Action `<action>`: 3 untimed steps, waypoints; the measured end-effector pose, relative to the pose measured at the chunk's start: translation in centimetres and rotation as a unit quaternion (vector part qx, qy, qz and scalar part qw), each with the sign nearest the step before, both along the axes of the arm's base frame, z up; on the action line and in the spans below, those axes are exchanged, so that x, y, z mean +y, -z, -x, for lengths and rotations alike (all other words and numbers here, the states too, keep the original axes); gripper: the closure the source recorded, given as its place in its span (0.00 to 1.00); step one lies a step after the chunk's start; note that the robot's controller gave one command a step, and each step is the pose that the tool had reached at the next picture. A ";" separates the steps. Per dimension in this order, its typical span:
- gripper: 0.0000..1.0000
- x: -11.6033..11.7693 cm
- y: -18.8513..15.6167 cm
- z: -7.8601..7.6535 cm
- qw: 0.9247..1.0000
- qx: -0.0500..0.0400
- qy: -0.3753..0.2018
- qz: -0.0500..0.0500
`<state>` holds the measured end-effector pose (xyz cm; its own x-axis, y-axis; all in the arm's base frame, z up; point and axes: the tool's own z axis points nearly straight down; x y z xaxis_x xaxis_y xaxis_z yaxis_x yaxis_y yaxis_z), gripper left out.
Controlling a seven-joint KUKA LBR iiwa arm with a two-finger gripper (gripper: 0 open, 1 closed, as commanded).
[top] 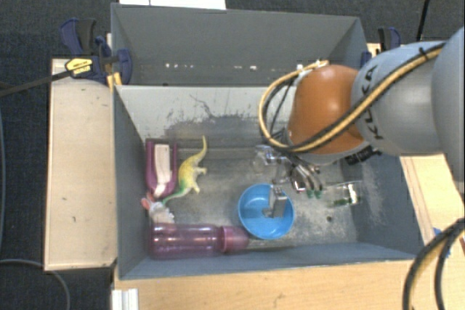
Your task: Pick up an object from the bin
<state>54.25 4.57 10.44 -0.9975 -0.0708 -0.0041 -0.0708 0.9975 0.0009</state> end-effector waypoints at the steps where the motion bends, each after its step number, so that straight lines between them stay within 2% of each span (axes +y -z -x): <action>1: 0.00 0.2 1.0 1.2 1.000 0.004 0.005 0.000; 2: 0.00 0.2 -1.8 1.1 1.000 -0.001 0.005 0.000; 3: 0.00 -0.2 2.8 1.9 0.998 0.002 -0.058 0.000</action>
Offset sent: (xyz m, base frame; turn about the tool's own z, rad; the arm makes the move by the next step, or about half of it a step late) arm -0.0111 0.0028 -0.0044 -0.0726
